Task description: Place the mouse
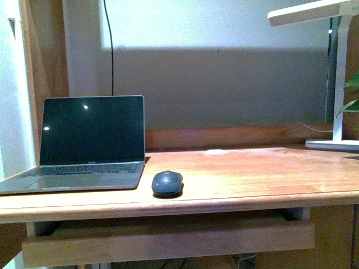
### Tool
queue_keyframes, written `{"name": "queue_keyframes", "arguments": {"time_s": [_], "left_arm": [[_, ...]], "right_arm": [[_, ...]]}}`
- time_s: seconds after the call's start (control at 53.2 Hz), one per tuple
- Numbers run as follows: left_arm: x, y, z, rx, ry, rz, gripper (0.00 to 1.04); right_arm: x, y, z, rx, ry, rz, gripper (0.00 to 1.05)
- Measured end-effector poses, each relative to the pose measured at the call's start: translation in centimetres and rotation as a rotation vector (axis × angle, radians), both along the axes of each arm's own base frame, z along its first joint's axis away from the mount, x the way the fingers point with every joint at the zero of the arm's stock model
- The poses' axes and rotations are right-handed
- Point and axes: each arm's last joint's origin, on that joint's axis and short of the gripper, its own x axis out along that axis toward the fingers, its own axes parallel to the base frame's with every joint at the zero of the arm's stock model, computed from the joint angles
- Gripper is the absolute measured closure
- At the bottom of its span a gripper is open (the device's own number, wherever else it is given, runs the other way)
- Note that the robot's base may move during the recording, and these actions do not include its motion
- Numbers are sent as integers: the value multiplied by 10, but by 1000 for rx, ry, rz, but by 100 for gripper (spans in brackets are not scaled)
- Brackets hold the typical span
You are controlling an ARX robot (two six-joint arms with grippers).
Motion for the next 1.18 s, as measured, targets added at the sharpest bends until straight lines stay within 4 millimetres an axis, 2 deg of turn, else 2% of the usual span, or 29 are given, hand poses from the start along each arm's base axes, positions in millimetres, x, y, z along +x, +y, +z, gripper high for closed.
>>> {"name": "queue_keyframes", "arguments": {"time_s": [0.357,0.395,0.47,0.545,0.601,0.677,0.864,1.184], "left_arm": [[0,0,0,0,0,0,8],[0,0,0,0,0,0,8],[0,0,0,0,0,0,8],[0,0,0,0,0,0,8],[0,0,0,0,0,0,8],[0,0,0,0,0,0,8],[0,0,0,0,0,0,8],[0,0,0,0,0,0,8]], "right_arm": [[0,0,0,0,0,-1,102],[0,0,0,-2,0,-1,97],[0,0,0,-2,0,-1,78],[0,0,0,-2,0,-2,68],[0,0,0,-2,0,-2,54],[0,0,0,-2,0,-2,44],[0,0,0,-2,0,-2,7],[0,0,0,-2,0,-2,7]]}}
